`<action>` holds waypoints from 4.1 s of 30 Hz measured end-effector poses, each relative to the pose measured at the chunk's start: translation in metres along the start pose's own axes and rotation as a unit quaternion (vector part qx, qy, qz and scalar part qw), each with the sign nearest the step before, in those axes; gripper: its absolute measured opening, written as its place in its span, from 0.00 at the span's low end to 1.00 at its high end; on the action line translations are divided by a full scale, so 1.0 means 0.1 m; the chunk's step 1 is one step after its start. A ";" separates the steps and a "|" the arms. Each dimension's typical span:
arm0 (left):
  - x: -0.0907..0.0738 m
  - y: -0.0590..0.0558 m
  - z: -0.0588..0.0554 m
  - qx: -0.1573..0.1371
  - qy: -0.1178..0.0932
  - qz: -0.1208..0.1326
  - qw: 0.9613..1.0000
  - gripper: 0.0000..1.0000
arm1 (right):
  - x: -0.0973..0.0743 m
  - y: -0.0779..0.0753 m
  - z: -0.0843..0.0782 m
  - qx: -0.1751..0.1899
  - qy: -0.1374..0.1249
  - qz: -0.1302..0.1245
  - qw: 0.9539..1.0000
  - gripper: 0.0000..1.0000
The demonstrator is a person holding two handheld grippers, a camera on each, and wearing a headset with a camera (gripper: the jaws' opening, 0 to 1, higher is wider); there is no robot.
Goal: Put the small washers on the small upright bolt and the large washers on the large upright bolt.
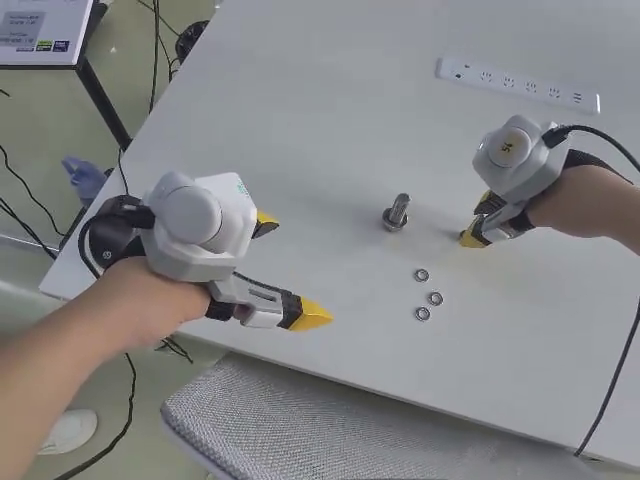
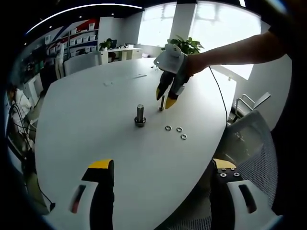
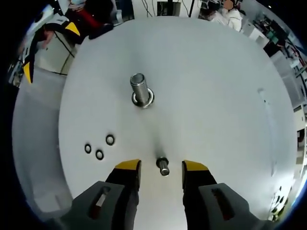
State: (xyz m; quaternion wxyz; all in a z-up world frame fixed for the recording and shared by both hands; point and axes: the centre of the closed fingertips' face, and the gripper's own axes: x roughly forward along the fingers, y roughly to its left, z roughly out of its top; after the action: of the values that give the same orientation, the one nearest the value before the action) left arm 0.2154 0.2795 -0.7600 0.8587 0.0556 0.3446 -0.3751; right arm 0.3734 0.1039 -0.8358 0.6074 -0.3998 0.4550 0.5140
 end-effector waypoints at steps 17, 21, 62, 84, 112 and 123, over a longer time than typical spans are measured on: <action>-0.05 -0.08 0.11 0.020 -0.003 0.005 1.000 0.86 | -0.28 -0.02 0.15 -0.006 -0.018 0.002 1.000 0.35; -0.06 -0.05 0.08 0.016 0.004 0.016 1.000 0.86 | -0.33 0.05 0.17 -0.017 -0.020 -0.001 1.000 0.35; -0.06 -0.11 0.03 0.018 -0.006 0.010 1.000 0.82 | -0.03 0.87 0.32 -0.033 -0.035 0.032 0.998 0.33; -0.01 -0.20 0.10 0.028 -0.001 -0.004 1.000 0.79 | 0.34 0.80 0.18 -0.022 -0.018 0.018 0.999 0.29; -0.03 -0.15 -0.02 0.016 0.004 -0.001 1.000 0.76 | 0.37 0.87 0.21 -0.027 -0.016 0.007 0.999 0.16; -0.03 -0.15 -0.01 0.013 0.002 0.001 1.000 0.75 | 0.40 0.86 0.21 -0.045 0.025 0.002 0.999 0.15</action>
State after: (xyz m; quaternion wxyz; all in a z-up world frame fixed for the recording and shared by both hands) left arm 0.2028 0.2709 -0.7564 0.8575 0.0680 0.3412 -0.3791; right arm 0.2935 0.1476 -0.8702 0.5766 -0.4385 0.4467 0.5250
